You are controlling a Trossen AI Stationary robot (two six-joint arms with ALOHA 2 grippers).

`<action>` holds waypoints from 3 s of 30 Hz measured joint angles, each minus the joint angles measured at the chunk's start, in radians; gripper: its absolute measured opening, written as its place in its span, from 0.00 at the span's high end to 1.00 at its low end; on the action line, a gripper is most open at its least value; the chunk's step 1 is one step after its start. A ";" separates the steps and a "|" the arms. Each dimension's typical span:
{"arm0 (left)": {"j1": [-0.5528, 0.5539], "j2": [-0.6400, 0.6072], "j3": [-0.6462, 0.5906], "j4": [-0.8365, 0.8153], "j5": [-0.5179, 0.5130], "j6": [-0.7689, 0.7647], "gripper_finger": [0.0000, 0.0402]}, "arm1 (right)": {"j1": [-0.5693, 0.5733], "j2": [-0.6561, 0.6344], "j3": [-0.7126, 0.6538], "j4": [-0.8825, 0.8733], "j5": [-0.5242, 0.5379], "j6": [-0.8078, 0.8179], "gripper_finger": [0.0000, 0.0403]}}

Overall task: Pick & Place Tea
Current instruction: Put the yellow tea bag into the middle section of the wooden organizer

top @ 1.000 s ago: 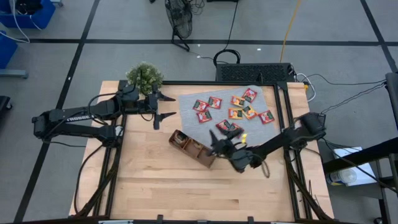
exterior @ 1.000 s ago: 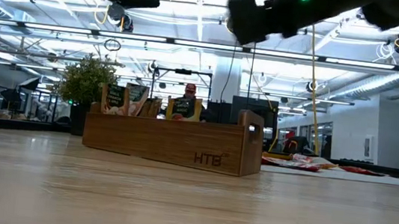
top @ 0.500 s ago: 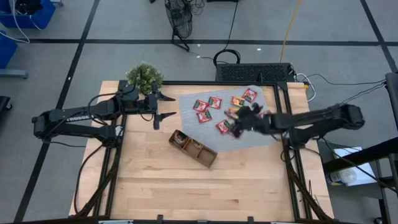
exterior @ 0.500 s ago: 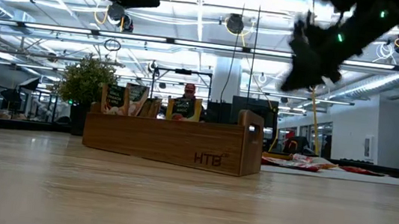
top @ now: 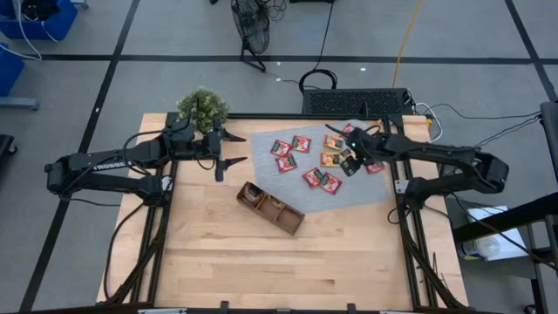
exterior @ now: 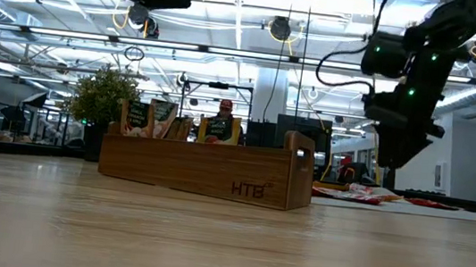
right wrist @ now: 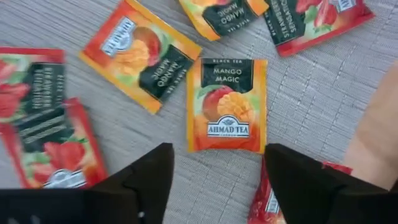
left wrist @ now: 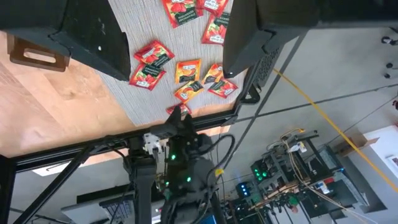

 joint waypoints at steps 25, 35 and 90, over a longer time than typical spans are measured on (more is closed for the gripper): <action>0.000 0.000 0.000 0.000 0.000 0.000 0.37 | -0.015 0.320 0.005 0.078 -0.024 -0.030 0.67; 0.000 0.000 0.000 0.000 0.000 0.000 0.37 | 0.009 0.316 0.003 0.084 0.051 -0.083 0.98; 0.002 0.220 0.001 0.391 -0.339 -0.408 0.37 | 0.646 0.486 -0.019 1.570 0.887 -0.934 1.00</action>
